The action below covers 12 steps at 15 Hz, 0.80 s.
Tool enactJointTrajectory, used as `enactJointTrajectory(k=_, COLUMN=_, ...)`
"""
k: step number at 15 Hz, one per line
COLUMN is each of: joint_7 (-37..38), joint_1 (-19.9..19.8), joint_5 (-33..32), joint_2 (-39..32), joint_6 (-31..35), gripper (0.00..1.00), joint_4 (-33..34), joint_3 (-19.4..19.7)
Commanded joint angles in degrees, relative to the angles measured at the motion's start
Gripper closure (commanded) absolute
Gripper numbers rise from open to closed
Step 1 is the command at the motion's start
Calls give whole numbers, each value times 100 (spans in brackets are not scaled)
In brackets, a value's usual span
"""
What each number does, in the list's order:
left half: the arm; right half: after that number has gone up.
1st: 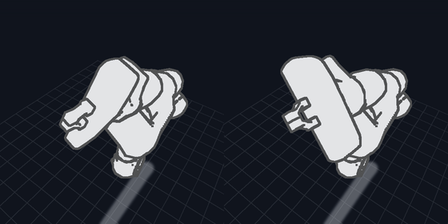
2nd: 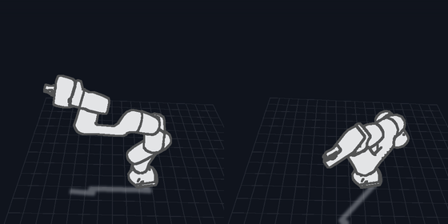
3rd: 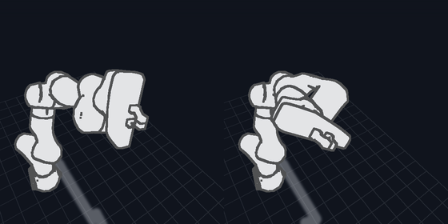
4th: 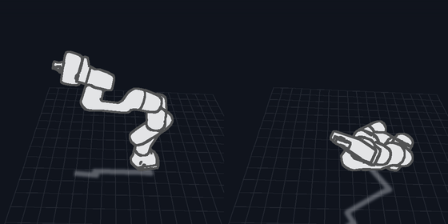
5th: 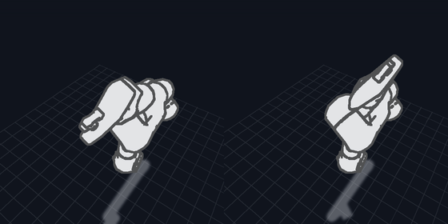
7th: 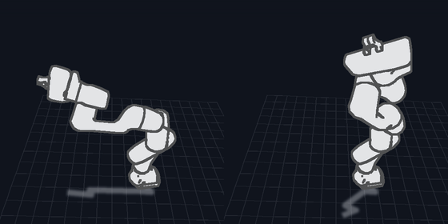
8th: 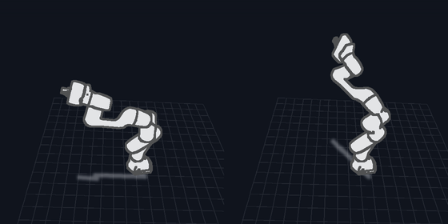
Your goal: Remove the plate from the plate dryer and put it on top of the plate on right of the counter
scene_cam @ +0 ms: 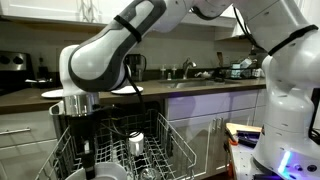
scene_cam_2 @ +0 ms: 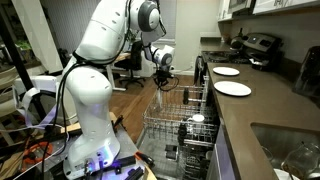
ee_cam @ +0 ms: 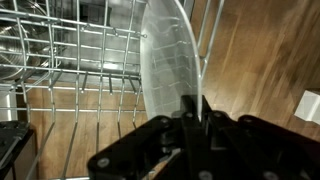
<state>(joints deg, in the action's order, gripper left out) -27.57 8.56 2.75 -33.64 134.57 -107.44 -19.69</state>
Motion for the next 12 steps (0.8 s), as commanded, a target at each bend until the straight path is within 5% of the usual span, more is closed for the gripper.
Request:
enactJointTrajectory(k=1, joint_7=81, joint_1=-24, joint_5=78, joint_2=413, joint_6=-134, gripper=95, joint_4=-278, joint_3=-15)
enactJointTrajectory(k=12, joint_7=389, joint_1=104, joint_5=-47, joint_2=819, joint_6=-218, gripper=95, joint_4=-544, joint_3=138)
